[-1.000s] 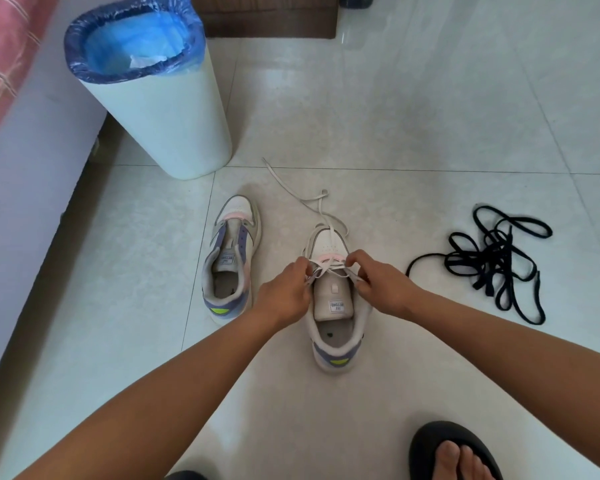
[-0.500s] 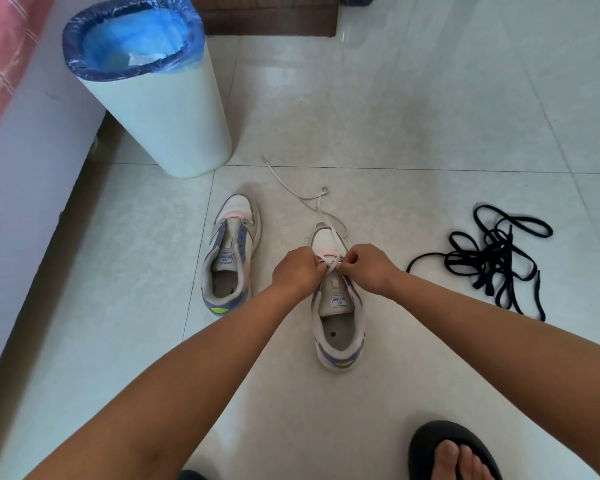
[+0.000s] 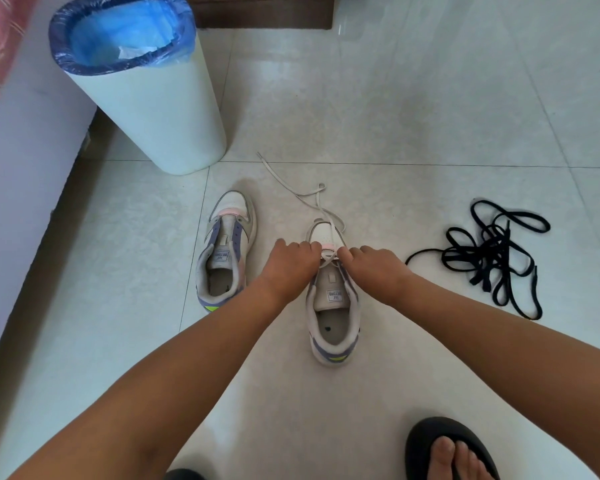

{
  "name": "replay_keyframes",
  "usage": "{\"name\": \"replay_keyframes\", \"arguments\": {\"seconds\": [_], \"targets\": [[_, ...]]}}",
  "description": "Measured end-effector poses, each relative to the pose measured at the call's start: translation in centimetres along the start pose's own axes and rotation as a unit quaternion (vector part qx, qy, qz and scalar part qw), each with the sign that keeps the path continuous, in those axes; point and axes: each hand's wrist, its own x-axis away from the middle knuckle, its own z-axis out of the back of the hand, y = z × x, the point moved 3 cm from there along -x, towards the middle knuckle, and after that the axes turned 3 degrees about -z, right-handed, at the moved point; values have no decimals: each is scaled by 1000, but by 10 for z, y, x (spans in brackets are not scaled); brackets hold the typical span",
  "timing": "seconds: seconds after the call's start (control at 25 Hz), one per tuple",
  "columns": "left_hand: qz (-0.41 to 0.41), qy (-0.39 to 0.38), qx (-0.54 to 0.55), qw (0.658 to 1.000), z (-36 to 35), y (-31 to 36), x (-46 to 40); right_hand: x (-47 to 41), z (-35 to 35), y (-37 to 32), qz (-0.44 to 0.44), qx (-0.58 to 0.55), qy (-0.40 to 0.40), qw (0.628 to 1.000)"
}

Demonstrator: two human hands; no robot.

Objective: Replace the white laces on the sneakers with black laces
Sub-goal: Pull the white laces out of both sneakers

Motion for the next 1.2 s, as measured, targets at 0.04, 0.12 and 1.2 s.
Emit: {"name": "replay_keyframes", "arguments": {"seconds": [0.04, 0.12, 1.2], "targets": [[26, -39, 55, 997, -3, 3, 0, -2, -2, -3, -29, -57, -8, 998], [177, -97, 246, 948, -8, 6, -2, -7, -5, -3, -186, -265, -92, 942], [184, -74, 360, 912, -13, -6, -7, -11, -11, 15, -204, -360, -86, 907]]}}
